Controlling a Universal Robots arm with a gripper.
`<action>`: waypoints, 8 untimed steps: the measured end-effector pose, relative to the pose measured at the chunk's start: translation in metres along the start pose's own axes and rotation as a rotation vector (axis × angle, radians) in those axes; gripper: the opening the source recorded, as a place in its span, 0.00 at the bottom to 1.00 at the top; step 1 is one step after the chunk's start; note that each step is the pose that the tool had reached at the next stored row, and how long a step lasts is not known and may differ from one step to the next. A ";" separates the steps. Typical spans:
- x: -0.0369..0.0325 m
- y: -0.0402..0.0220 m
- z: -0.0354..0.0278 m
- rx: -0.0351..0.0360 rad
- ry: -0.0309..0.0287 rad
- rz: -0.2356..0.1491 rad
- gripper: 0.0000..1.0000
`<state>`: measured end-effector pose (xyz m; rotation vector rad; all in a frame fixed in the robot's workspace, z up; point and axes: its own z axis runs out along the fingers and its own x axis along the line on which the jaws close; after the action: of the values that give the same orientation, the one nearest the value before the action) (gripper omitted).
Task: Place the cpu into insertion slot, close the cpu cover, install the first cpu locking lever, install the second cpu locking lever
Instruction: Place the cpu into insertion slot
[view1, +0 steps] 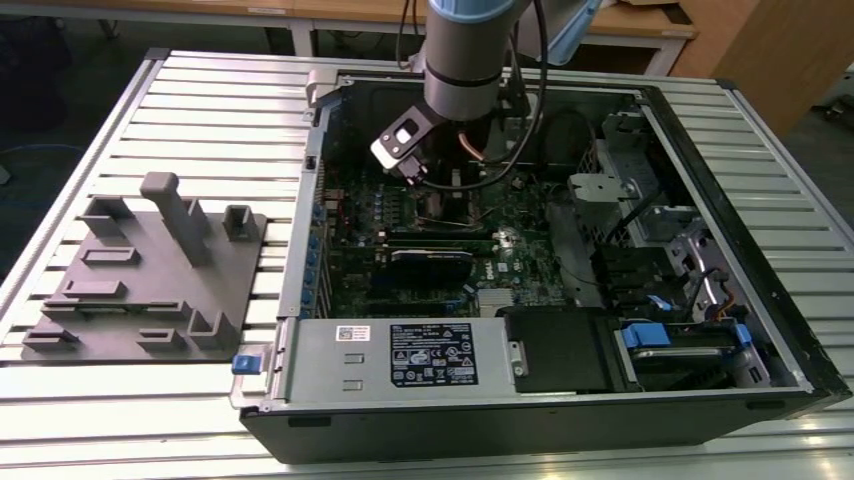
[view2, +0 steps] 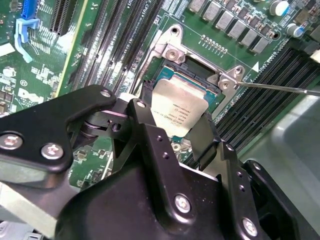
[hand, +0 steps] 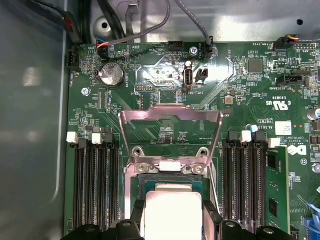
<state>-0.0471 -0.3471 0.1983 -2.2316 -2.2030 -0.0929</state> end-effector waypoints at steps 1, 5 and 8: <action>0.0002 0.0000 0.0007 -0.0001 0.0001 0.000 0.54; 0.0007 0.0000 0.0024 0.0001 0.0001 -0.002 0.54; 0.0009 -0.0001 0.0035 0.0002 0.0003 -0.005 0.54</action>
<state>-0.0471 -0.3460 0.1949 -2.2254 -2.2090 -0.0929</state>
